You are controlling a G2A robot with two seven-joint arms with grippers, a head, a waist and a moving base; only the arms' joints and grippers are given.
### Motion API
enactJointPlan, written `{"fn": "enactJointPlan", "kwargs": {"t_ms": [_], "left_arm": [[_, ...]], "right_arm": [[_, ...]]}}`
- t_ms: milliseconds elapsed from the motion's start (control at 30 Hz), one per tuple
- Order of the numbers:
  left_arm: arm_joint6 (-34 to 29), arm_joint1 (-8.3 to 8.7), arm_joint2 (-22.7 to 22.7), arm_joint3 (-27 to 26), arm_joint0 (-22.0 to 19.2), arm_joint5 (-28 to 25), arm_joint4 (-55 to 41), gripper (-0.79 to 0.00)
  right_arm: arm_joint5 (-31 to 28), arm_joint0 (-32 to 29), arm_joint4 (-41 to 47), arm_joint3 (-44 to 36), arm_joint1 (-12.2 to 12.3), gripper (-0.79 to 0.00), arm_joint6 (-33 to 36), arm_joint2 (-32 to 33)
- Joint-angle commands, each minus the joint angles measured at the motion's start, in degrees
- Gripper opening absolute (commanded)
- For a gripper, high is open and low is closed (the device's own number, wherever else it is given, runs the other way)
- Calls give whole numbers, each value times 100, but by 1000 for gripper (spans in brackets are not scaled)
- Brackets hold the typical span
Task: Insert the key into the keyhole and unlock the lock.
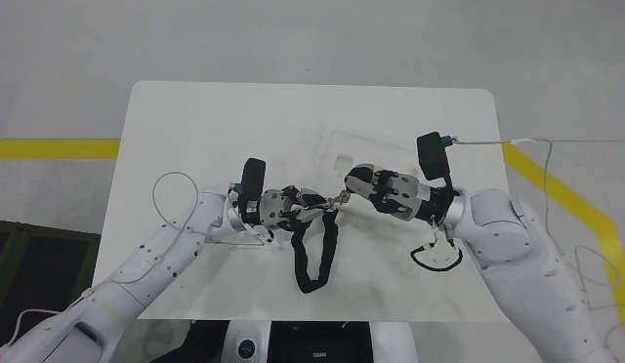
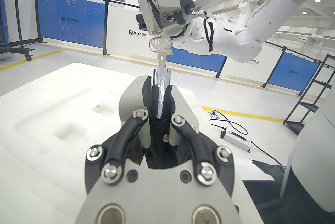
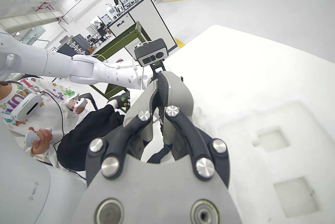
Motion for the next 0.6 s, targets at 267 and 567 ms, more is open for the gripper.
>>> {"fn": "enactJointPlan", "kwargs": {"t_ms": [267,567], "left_arm": [[0,-2,23,-19,-14,0,-33,-785],[0,-7,-10,-2,3,0,-18,-785]], "right_arm": [[-59,132,76,88,-28,-785,109,-221],[4,99,45,88,-6,-785,80,-65]]}}
